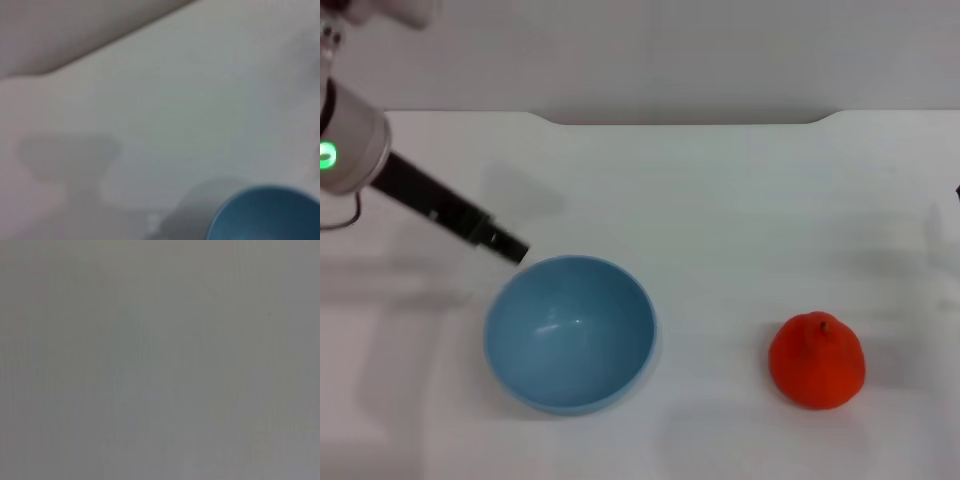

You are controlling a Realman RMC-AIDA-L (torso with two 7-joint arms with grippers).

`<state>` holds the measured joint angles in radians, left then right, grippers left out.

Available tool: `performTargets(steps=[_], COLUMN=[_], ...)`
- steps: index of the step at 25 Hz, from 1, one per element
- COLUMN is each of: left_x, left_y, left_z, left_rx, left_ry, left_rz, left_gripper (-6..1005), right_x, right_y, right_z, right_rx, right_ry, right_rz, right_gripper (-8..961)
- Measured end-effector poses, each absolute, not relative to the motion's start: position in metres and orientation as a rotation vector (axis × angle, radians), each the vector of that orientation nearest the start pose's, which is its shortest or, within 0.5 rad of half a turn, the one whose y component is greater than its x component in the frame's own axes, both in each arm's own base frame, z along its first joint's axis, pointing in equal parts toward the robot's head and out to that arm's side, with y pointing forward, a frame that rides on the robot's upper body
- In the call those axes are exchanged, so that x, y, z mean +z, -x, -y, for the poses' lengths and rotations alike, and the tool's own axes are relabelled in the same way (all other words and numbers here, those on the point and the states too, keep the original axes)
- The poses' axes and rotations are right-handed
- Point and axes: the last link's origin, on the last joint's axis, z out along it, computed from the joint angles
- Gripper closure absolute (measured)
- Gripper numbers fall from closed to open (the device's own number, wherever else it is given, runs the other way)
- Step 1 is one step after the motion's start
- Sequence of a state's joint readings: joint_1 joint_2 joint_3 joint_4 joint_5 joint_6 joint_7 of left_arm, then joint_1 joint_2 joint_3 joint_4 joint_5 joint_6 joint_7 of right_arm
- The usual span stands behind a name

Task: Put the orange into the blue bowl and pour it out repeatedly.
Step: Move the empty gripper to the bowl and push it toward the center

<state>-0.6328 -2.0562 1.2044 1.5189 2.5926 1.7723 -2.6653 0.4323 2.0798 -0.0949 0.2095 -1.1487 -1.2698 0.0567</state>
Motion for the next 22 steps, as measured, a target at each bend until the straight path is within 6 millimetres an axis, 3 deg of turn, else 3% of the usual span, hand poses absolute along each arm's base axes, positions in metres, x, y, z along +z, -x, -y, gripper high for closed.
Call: performTargets(steps=[6,13,22], left_x=[0.033,0.010,-0.002], left_y=[0.177,0.175,0.182], left_z=[-0.350,-0.359,-0.366], left_rx=[0.559,0.594,0.601], left_ry=[2.456,2.474,2.469], left_rz=[1.054,1.099,1.144], left_gripper=[202,204,203], right_x=[-0.017,-0.017,-0.016], right_y=[-0.352,-0.353,-0.356], right_z=[-0.303,-0.304,-0.302], right_rx=[0.626,0.617,0.610], right_ry=[1.442,1.444,1.440], right_rz=[-0.647,-0.650,-0.653], right_gripper=[425,425,424])
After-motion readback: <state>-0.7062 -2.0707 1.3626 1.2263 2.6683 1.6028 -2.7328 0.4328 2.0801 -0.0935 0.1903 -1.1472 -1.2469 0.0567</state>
